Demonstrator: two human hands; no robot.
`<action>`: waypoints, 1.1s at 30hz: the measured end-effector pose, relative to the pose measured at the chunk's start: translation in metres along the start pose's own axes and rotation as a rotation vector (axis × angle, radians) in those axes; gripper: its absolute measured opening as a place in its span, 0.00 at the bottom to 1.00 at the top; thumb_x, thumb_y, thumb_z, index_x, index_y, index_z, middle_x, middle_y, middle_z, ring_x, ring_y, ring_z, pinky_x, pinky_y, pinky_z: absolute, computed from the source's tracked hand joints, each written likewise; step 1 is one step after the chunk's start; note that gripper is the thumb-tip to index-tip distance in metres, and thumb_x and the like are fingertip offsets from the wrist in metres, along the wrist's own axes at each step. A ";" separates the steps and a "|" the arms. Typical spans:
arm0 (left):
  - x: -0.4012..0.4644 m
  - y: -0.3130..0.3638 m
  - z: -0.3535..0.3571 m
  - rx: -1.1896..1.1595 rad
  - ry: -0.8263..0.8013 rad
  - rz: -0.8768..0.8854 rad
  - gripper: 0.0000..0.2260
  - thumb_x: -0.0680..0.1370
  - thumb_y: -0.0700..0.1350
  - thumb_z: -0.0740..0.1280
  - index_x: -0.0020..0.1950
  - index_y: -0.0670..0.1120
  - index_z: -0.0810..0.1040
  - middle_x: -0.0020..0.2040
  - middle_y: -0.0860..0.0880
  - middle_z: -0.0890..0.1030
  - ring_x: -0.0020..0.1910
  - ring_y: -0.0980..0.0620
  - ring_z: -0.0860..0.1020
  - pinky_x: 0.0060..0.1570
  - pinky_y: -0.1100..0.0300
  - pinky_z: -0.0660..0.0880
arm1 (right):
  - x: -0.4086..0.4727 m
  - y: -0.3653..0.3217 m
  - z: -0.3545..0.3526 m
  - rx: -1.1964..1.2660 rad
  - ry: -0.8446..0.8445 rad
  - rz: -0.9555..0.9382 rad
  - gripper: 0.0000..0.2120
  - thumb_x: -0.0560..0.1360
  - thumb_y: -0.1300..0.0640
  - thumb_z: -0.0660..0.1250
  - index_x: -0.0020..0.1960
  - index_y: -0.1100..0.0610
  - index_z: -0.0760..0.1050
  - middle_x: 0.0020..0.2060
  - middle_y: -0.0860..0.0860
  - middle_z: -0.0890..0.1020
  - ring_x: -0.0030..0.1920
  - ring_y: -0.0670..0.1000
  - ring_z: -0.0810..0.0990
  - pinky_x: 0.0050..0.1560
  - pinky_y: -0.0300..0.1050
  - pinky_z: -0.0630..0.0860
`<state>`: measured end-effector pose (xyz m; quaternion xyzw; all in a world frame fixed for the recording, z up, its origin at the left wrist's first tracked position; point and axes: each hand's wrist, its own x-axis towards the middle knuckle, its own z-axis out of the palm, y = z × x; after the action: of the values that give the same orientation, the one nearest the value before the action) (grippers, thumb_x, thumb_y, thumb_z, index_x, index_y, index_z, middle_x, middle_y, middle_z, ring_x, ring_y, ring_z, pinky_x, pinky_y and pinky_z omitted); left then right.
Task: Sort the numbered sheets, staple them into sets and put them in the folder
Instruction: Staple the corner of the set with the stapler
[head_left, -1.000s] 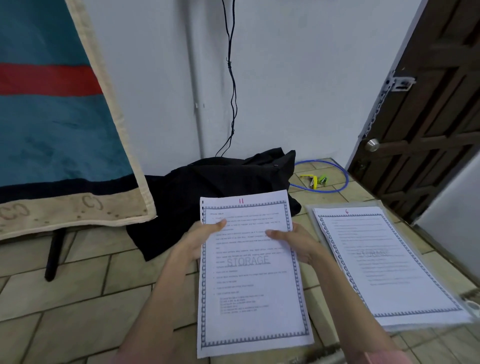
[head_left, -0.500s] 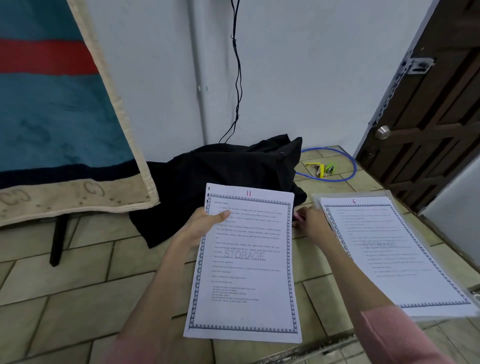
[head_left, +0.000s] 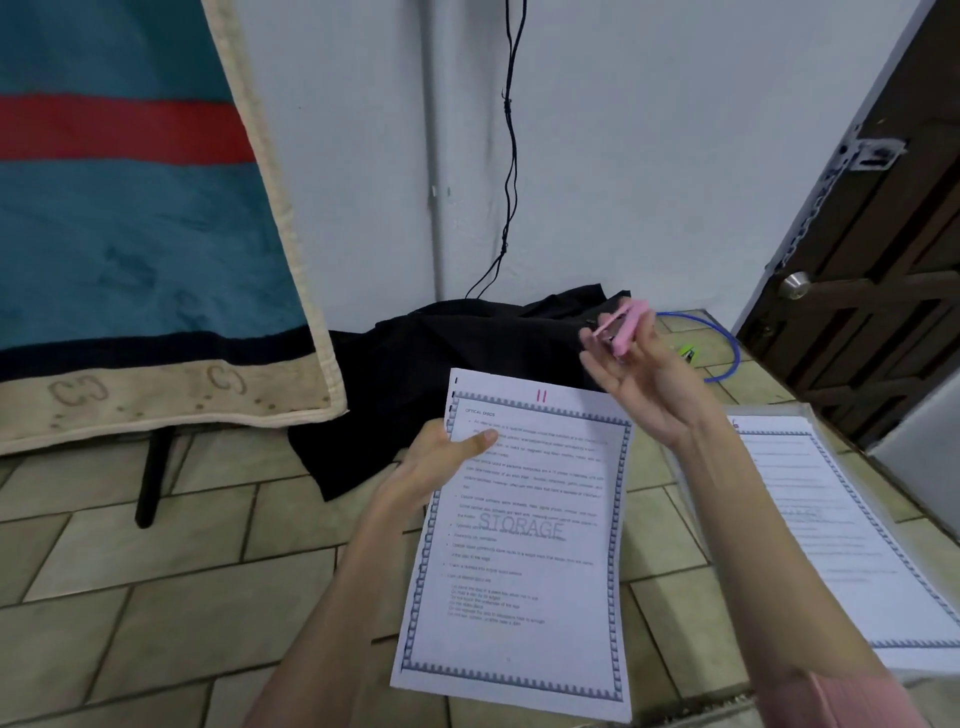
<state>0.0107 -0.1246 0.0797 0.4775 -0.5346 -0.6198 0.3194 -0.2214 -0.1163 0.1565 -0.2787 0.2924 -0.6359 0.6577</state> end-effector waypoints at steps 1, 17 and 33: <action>-0.002 0.001 0.001 -0.002 0.000 0.013 0.10 0.76 0.44 0.68 0.56 0.44 0.79 0.51 0.47 0.84 0.49 0.49 0.83 0.51 0.52 0.80 | -0.002 0.003 0.009 0.022 -0.013 0.028 0.16 0.69 0.49 0.62 0.54 0.54 0.73 0.41 0.49 0.84 0.46 0.49 0.85 0.47 0.43 0.81; -0.031 0.010 0.024 0.028 0.033 0.146 0.03 0.76 0.46 0.67 0.48 0.52 0.80 0.46 0.54 0.84 0.47 0.56 0.83 0.48 0.59 0.79 | 0.008 0.025 0.086 -0.540 0.182 -0.041 0.14 0.80 0.55 0.58 0.39 0.60 0.72 0.32 0.55 0.75 0.30 0.52 0.78 0.41 0.47 0.77; -0.044 0.019 0.028 0.099 0.031 0.194 0.04 0.77 0.46 0.66 0.51 0.50 0.79 0.46 0.54 0.84 0.46 0.57 0.82 0.46 0.65 0.78 | 0.008 0.059 0.082 -1.276 -0.009 -0.506 0.25 0.82 0.47 0.49 0.37 0.61 0.73 0.26 0.48 0.75 0.30 0.44 0.73 0.37 0.37 0.69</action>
<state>-0.0027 -0.0795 0.1086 0.4484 -0.6032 -0.5513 0.3621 -0.1211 -0.1225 0.1678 -0.6739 0.5331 -0.4721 0.1971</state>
